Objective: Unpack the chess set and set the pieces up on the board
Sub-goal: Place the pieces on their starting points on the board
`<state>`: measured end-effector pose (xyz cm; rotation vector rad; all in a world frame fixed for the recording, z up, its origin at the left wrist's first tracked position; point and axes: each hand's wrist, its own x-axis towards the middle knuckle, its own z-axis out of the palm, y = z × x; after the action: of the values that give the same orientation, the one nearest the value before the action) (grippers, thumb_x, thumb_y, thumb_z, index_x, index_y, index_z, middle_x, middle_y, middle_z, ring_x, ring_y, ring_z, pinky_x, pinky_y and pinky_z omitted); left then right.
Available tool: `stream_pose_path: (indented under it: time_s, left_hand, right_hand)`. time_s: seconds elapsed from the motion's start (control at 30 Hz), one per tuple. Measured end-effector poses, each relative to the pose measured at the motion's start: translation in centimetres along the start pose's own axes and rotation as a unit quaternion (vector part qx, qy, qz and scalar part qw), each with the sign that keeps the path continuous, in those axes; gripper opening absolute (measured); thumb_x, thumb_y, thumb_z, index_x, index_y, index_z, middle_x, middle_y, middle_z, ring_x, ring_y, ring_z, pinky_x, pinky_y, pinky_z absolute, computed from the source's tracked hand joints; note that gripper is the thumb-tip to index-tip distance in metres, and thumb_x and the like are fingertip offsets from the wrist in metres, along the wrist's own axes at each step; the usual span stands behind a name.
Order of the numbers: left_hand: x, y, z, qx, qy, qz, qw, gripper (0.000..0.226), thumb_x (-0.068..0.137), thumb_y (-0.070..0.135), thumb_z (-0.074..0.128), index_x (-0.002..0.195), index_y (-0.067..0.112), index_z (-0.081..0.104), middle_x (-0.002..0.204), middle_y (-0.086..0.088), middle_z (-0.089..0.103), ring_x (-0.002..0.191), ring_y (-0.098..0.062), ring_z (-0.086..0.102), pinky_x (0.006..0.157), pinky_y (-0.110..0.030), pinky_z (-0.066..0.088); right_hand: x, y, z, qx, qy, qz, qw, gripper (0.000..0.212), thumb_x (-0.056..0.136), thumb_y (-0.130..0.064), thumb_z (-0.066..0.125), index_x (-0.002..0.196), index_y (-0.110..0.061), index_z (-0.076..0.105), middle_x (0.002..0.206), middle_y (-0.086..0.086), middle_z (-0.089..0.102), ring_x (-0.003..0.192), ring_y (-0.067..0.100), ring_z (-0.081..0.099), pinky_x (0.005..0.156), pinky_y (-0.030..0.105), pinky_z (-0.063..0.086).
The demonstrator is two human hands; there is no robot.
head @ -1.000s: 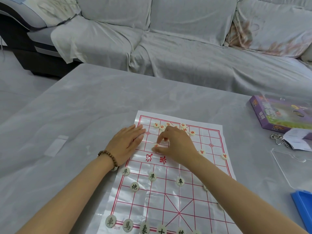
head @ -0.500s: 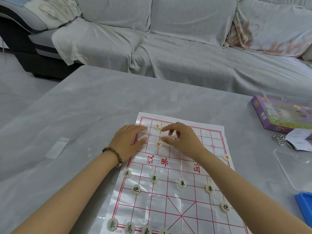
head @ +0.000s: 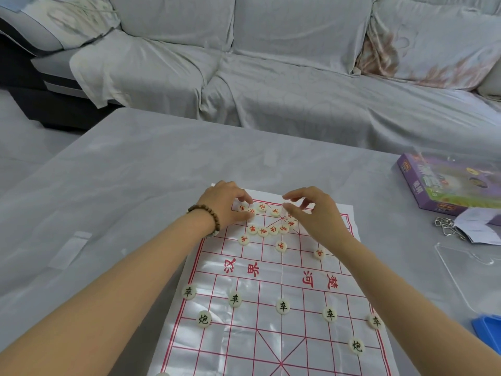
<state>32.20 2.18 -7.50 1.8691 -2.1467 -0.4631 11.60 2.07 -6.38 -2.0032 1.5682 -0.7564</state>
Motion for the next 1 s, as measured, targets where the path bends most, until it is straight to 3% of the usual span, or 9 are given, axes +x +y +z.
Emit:
stream_pose_path:
  time_s: [0.33,0.5,0.7,0.83,1.0]
  left_hand:
    - [1.2,2.6,1.5,-0.033,-0.012,0.029,0.999,0.044,0.084,0.046,0.06,0.125,0.032,0.055,0.123,0.005,0.053,0.115,-0.015,0.044,0.098,-0.033,0.041]
    - [2.4,3.9,2.4,0.003,-0.011,0.045,0.999,0.035,0.083,0.048,0.059,0.115,0.035,0.061,0.121,0.006,0.052,0.113,-0.014,0.042,0.096,-0.031,0.038]
    - [1.0,3.1,0.5,-0.031,0.034,0.058,0.997,0.026,0.082,0.045,0.062,0.103,0.03,0.063,0.112,0.009,0.056,0.106,-0.009,0.043,0.094,-0.027,0.035]
    - [-3.0,0.2,-1.6,-0.062,0.071,0.024,0.995,0.025,0.077,0.047,0.066,0.093,0.029,0.06,0.094,0.013,0.058,0.093,-0.005,0.046,0.084,-0.022,0.04]
    - [-7.6,-3.8,-1.2,-0.052,0.043,-0.04,0.997,0.026,0.074,0.05,0.065,0.088,0.03,0.057,0.091,0.012,0.056,0.091,-0.007,0.049,0.079,-0.018,0.039]
  right_hand:
    - [0.5,2.9,-1.2,-0.005,0.009,0.048,0.999,0.011,0.086,-0.027,0.064,0.098,-0.026,0.065,0.104,-0.007,0.059,0.086,0.009,0.054,0.065,0.01,0.038]
    - [0.2,3.4,-1.2,0.0,0.011,0.056,0.998,0.01,0.086,-0.025,0.064,0.097,-0.024,0.066,0.103,-0.008,0.057,0.087,0.009,0.053,0.065,0.009,0.037]
    - [-0.6,2.6,-0.7,0.006,0.013,0.037,0.999,0.009,0.086,-0.026,0.064,0.095,-0.026,0.065,0.103,-0.01,0.057,0.086,0.006,0.053,0.064,0.008,0.035]
    - [-1.2,0.8,0.5,0.018,0.003,0.004,1.0,0.006,0.086,-0.027,0.064,0.091,-0.031,0.062,0.098,-0.014,0.056,0.08,0.001,0.052,0.066,0.007,0.035]
    - [-2.0,-1.4,2.7,0.01,-0.022,-0.024,0.999,0.01,0.086,-0.028,0.064,0.096,-0.027,0.066,0.096,-0.015,0.054,0.08,0.001,0.051,0.068,0.005,0.035]
